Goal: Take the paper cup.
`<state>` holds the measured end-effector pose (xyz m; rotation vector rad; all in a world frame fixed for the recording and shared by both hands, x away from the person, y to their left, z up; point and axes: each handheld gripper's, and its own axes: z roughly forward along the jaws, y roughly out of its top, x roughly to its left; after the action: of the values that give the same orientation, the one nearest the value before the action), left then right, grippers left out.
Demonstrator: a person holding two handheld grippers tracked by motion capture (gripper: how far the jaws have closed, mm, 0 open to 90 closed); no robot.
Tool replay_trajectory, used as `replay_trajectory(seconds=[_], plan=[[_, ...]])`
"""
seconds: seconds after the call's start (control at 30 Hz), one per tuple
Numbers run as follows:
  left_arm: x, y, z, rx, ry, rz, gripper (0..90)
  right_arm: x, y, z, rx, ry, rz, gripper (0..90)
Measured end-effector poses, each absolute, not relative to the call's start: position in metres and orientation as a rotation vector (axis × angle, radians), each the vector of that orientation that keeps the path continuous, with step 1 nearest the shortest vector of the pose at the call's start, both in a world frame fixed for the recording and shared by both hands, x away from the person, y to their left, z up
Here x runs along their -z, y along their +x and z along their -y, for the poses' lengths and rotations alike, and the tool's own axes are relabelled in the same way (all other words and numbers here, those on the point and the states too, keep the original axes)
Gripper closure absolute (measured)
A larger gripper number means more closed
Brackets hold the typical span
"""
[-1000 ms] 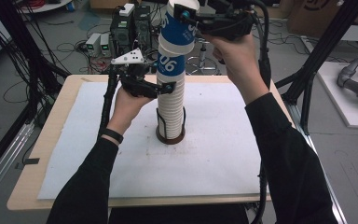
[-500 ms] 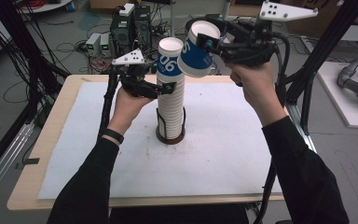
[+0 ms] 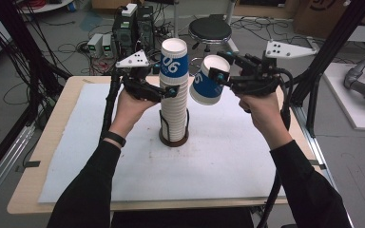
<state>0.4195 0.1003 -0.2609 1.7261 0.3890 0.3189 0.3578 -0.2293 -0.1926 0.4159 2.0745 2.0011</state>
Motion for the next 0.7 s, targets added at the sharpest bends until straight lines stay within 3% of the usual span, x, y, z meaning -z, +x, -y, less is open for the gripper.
replay_trajectory(seconds=[0.7], plan=[[0.276, 0.378, -0.135, -0.426, 1.732, -0.414, 7.2, 0.259, 0.346, 0.244, -1.923, 0.489, -2.150, 32.1]])
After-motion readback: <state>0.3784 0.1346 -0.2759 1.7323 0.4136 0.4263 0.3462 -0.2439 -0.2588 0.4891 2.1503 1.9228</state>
